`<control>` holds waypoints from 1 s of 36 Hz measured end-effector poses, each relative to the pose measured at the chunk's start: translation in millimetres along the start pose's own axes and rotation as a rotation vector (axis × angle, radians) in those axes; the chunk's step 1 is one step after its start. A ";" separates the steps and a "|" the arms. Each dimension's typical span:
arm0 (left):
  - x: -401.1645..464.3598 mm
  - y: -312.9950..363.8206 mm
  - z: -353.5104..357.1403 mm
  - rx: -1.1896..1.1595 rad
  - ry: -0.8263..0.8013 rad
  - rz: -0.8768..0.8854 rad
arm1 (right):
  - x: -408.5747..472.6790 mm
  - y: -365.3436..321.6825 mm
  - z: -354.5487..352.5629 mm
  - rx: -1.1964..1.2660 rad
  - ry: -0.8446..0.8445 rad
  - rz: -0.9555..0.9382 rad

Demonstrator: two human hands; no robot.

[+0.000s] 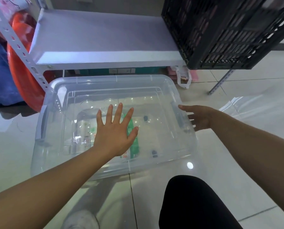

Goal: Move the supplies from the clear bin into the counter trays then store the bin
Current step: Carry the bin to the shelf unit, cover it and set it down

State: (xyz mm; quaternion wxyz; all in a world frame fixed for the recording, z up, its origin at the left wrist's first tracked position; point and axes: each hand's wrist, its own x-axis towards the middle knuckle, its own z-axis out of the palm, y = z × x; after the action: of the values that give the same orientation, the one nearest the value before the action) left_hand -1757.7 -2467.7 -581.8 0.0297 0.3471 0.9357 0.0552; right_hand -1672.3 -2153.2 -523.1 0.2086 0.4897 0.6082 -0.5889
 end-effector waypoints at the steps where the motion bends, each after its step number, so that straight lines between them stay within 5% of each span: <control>1: -0.3 -0.6 -0.7 0.000 -0.003 0.001 | 1.1 2.0 1.5 0.016 0.000 -0.010; 19: -3.5 0.8 -12.2 -0.013 -0.076 0.001 | -14.4 -50.5 44.3 -0.544 0.422 -0.225; 28: -17.5 -41.4 -56.1 -0.050 -0.308 0.105 | -35.4 19.1 45.8 -0.328 0.517 -0.407; 33: -123.4 -83.1 -54.3 0.002 -0.144 -0.006 | -70.8 109.5 51.1 -0.068 0.383 -0.428; 36: -175.6 -99.8 -44.3 -0.218 0.027 -0.230 | -82.5 134.6 47.2 0.158 0.210 -0.360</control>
State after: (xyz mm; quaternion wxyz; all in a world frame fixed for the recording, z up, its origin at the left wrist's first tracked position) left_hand -1693.4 -2661.2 -547.2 0.0609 0.2317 0.9580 0.1575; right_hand -1538.5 -2248.8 -533.9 -0.0033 0.4468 0.6562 -0.6081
